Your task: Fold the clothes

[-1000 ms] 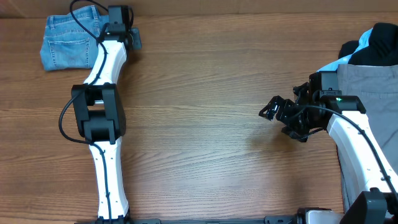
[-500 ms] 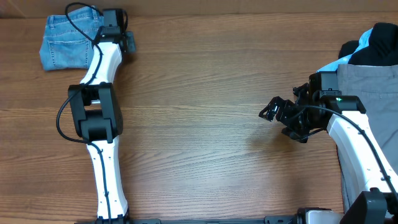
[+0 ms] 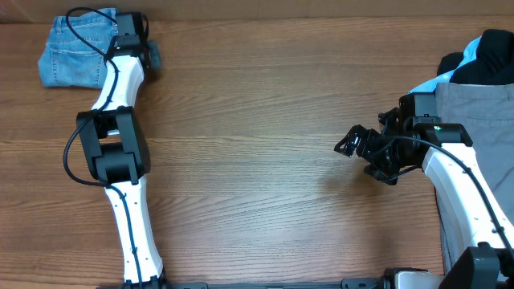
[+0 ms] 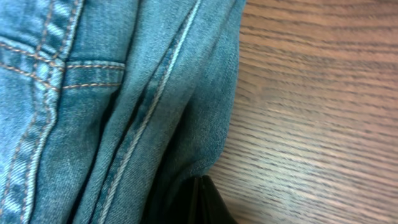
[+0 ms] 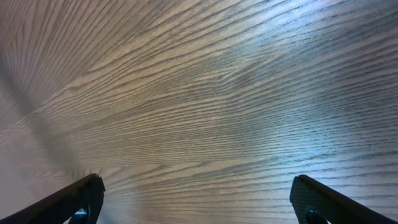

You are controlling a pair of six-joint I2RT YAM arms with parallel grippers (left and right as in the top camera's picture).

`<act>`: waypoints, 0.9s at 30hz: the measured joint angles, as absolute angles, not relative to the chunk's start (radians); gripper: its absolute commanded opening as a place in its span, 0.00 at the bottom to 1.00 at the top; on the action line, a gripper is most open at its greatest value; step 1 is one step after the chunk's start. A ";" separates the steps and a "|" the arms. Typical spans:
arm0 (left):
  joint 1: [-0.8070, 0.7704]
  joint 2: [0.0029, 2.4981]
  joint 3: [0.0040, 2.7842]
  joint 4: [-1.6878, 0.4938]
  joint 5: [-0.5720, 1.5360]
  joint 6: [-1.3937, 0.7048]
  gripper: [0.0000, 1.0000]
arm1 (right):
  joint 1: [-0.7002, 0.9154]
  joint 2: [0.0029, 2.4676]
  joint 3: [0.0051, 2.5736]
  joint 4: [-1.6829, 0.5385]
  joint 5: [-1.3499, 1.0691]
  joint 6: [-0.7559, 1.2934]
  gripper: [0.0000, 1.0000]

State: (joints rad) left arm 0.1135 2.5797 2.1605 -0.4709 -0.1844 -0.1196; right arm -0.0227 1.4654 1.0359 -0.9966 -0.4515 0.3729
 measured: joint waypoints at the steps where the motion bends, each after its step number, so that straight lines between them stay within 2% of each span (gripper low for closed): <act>1: 0.114 2.580 2.160 -0.469 -0.186 -0.125 0.04 | -0.023 1.465 1.036 -0.999 -0.452 0.373 1.00; 13: 0.114 2.580 2.160 -0.426 -0.248 -0.290 0.04 | -0.023 1.465 1.036 -1.032 -0.452 0.373 1.00; 25: 0.186 2.580 2.160 -0.421 -0.242 -0.279 0.04 | -0.023 1.465 1.036 -1.019 -0.452 0.373 1.00; 27: 0.199 2.580 2.160 -0.420 -0.243 -0.278 0.07 | -0.023 1.465 1.036 -1.016 -0.452 0.373 1.00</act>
State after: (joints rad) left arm 0.1986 2.5797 2.1605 -0.4202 -0.2428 -0.2779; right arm -0.0227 1.4654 1.0359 -1.0164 -0.4522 0.3733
